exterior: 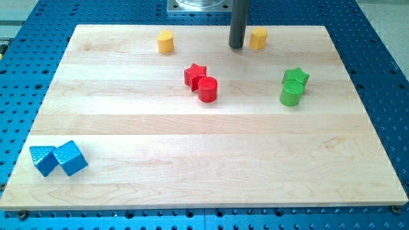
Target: Drag the heart to the top center of the board
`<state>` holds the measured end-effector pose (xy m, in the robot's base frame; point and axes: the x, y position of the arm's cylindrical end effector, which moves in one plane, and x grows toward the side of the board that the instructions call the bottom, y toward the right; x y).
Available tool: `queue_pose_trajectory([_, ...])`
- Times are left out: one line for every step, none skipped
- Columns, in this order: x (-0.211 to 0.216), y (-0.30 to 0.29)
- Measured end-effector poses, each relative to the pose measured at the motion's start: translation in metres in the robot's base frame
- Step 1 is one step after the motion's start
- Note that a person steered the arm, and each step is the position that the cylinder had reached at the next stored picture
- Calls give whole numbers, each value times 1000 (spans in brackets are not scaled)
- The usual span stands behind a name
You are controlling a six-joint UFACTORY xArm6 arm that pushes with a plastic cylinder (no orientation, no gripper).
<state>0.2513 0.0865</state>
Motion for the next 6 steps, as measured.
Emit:
queue_pose_trajectory([-7,47])
queue_pose_trajectory([-7,58])
queue_pose_trajectory([3,-28])
queue_pose_trajectory([31,-108])
queue_pose_trajectory([66,-162])
queue_pose_trajectory([56,-229])
